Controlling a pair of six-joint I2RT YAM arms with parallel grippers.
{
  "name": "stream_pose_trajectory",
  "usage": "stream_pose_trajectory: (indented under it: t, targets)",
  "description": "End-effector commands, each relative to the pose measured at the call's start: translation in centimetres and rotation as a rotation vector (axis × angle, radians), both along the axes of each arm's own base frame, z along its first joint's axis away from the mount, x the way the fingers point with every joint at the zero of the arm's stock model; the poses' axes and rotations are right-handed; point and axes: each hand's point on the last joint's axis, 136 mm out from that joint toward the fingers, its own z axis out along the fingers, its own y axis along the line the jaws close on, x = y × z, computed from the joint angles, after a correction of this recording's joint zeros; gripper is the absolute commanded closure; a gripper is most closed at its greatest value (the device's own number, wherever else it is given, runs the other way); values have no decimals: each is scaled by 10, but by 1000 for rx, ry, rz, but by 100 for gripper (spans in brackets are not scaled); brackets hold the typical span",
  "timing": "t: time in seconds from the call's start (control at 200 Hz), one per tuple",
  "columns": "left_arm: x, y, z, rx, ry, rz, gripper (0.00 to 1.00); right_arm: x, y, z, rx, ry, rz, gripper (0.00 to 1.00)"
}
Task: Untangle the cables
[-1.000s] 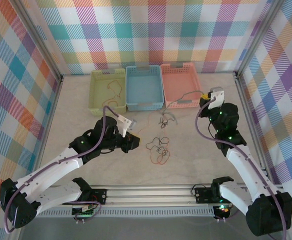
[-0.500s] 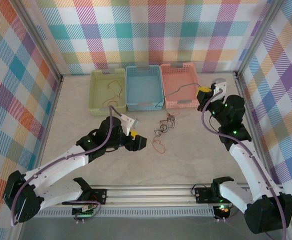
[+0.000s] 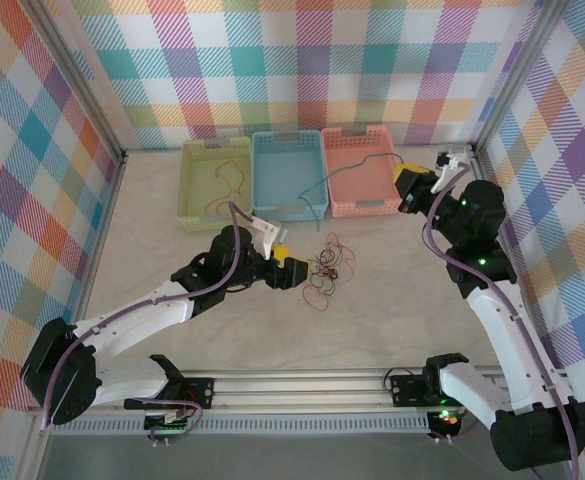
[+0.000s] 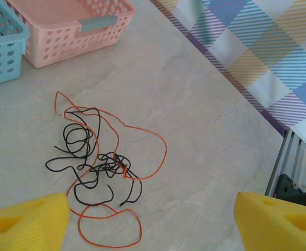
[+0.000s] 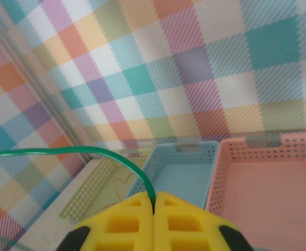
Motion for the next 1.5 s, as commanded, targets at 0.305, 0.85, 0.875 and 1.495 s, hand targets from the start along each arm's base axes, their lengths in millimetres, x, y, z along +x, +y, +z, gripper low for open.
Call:
stream_pose_trajectory:
  t: [0.305,0.85,0.875,1.495]
  targets:
    - [-29,53,4,26,25,133,19,112,-87,-78,75,289,-643,100]
    - [-39,62,6,21,28,127,19,207,-69,-191,175,610,-726,100]
    - [-39,61,6,21,28,125,19,209,-69,-195,178,616,-731,100]
    - [-34,51,-10,11,85,124,18,195,-41,-176,109,565,-549,48]
